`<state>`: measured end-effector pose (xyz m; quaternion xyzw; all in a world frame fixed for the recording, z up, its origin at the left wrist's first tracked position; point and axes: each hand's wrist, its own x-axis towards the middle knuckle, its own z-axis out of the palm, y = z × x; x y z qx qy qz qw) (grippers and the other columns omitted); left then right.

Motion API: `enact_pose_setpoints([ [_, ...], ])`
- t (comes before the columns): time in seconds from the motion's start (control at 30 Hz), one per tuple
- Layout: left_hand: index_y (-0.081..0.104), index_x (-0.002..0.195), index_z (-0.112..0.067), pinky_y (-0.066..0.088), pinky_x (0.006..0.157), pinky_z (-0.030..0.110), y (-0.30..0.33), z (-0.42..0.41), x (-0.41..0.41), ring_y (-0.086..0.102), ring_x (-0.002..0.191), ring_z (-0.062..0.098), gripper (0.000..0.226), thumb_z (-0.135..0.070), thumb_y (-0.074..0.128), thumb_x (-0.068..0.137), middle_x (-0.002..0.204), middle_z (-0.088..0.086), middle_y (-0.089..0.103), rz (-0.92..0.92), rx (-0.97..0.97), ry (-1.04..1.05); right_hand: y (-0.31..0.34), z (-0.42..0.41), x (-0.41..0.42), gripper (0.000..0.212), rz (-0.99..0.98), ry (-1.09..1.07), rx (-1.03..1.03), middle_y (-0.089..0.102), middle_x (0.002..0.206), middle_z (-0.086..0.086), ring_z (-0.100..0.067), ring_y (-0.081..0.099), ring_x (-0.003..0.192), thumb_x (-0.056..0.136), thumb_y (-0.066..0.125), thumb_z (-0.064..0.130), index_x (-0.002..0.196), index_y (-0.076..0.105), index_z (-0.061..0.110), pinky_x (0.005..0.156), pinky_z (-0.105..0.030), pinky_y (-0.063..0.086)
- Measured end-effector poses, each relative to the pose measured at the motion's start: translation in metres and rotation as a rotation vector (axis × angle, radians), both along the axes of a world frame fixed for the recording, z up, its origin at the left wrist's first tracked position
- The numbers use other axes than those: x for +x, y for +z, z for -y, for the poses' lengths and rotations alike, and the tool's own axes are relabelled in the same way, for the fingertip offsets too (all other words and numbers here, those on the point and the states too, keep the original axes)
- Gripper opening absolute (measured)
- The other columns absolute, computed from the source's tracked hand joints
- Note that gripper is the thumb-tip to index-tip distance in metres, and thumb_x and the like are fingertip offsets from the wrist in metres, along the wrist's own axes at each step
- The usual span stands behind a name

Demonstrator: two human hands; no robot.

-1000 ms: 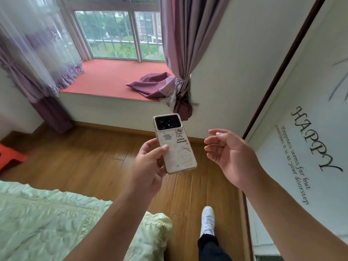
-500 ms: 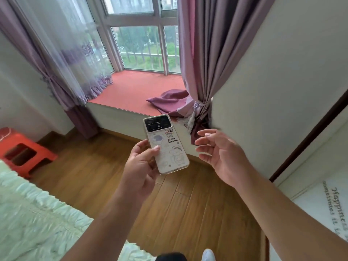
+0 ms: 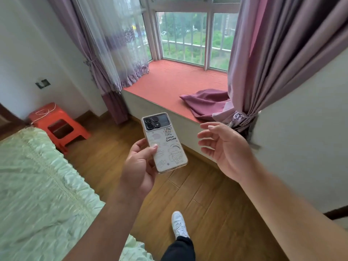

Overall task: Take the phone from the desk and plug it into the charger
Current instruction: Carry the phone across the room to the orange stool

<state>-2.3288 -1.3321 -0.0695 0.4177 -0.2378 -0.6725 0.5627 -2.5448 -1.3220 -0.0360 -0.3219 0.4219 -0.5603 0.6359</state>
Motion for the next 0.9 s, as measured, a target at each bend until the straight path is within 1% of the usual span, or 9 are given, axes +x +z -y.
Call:
enact_pose_setpoints([
  [0.1, 0.056, 0.114, -0.013, 0.061, 0.065, 0.044, -0.006, 0.037, 0.011, 0.073, 0.094, 0.030, 0.028, 0.001, 0.056, 0.089, 0.107, 0.013, 0.076, 0.000, 0.026, 0.031, -0.004, 0.047, 0.009, 0.021, -0.001, 0.026, -0.002, 0.067, 0.085, -0.009, -0.021, 0.062, 0.076, 0.095, 0.046, 0.014, 0.102, 0.065, 0.009, 0.069, -0.035, 0.047],
  [0.2, 0.057, 0.113, -0.013, 0.060, 0.063, 0.041, -0.006, 0.082, 0.027, 0.073, 0.093, 0.030, 0.028, 0.001, 0.056, 0.089, 0.108, 0.013, 0.076, -0.011, 0.041, 0.056, -0.004, 0.099, 0.028, 0.024, -0.020, 0.071, -0.001, 0.068, 0.085, -0.009, -0.021, 0.063, 0.076, 0.096, 0.045, 0.014, 0.106, 0.065, 0.007, 0.069, -0.034, 0.048],
  [0.33, 0.059, 0.106, -0.016, 0.056, 0.050, 0.029, 0.000, 0.144, 0.057, 0.075, 0.081, 0.024, 0.024, 0.001, 0.057, 0.089, 0.100, 0.011, 0.078, 0.009, 0.034, 0.108, 0.003, 0.168, 0.063, 0.024, -0.065, 0.115, -0.001, 0.069, 0.083, -0.008, -0.020, 0.064, 0.074, 0.097, 0.042, 0.014, 0.104, 0.065, 0.008, 0.068, -0.034, 0.049],
  [0.4, 0.059, 0.106, -0.017, 0.055, 0.049, 0.028, 0.004, 0.170, 0.076, 0.075, 0.077, 0.020, 0.024, 0.000, 0.057, 0.089, 0.095, 0.008, 0.079, 0.024, 0.011, 0.111, 0.008, 0.200, 0.082, 0.024, -0.076, 0.125, -0.008, 0.069, 0.083, -0.008, -0.019, 0.065, 0.074, 0.098, 0.043, 0.014, 0.104, 0.066, 0.009, 0.066, -0.033, 0.050],
  [0.47, 0.059, 0.106, -0.016, 0.056, 0.048, 0.028, 0.009, 0.194, 0.094, 0.076, 0.076, 0.020, 0.024, 0.000, 0.057, 0.089, 0.094, 0.008, 0.079, 0.015, -0.011, 0.125, 0.012, 0.226, 0.100, 0.024, -0.077, 0.135, -0.013, 0.069, 0.083, -0.009, -0.020, 0.065, 0.074, 0.098, 0.043, 0.014, 0.104, 0.066, 0.008, 0.065, -0.032, 0.051],
  [0.6, 0.060, 0.105, -0.017, 0.052, 0.041, 0.024, 0.016, 0.229, 0.125, 0.075, 0.067, 0.016, 0.024, 0.001, 0.057, 0.089, 0.087, 0.005, 0.079, 0.015, -0.037, 0.185, 0.014, 0.269, 0.131, 0.024, -0.079, 0.191, -0.017, 0.068, 0.082, -0.009, -0.020, 0.063, 0.073, 0.098, 0.042, 0.011, 0.106, 0.064, 0.005, 0.067, -0.033, 0.048],
  [0.8, 0.060, 0.105, -0.020, 0.053, 0.043, 0.027, 0.010, 0.272, 0.169, 0.075, 0.069, 0.015, 0.026, -0.001, 0.058, 0.087, 0.086, 0.002, 0.079, 0.042, -0.037, 0.314, 0.008, 0.337, 0.177, 0.023, -0.081, 0.299, -0.006, 0.065, 0.082, -0.009, -0.017, 0.062, 0.068, 0.097, 0.043, 0.012, 0.102, 0.066, 0.009, 0.068, -0.033, 0.046],
  [0.9, 0.060, 0.106, -0.021, 0.056, 0.049, 0.029, 0.006, 0.298, 0.193, 0.074, 0.069, 0.015, 0.027, -0.001, 0.059, 0.087, 0.088, 0.003, 0.079, 0.046, -0.012, 0.372, 0.004, 0.382, 0.200, 0.021, -0.073, 0.336, -0.008, 0.066, 0.082, -0.006, -0.016, 0.063, 0.067, 0.093, 0.049, 0.018, 0.102, 0.066, 0.011, 0.068, -0.032, 0.047],
])
